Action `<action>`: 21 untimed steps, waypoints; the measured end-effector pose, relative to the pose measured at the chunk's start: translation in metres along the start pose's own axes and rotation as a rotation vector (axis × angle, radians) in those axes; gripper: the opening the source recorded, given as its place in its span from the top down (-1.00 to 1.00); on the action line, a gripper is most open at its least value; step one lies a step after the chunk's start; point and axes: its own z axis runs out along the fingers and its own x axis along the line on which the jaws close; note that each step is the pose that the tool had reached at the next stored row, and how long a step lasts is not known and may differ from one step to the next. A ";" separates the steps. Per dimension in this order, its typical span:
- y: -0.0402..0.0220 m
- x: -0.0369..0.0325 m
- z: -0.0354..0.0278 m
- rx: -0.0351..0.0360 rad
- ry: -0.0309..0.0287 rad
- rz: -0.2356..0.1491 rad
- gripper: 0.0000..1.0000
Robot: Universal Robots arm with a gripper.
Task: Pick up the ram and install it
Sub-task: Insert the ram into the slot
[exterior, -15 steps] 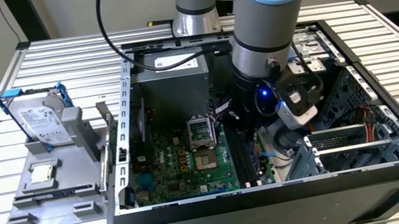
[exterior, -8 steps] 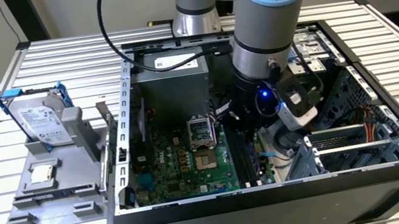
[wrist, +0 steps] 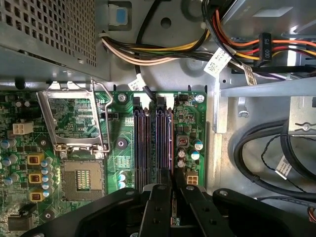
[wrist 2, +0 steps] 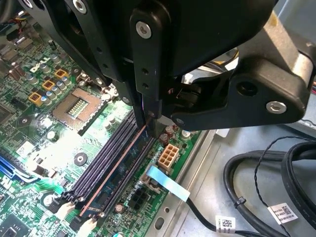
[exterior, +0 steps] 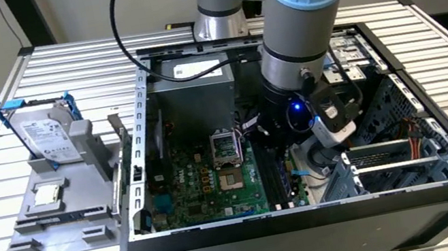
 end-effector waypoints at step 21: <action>0.0001 0.0000 0.0036 -0.0001 0.0001 0.000 -1.00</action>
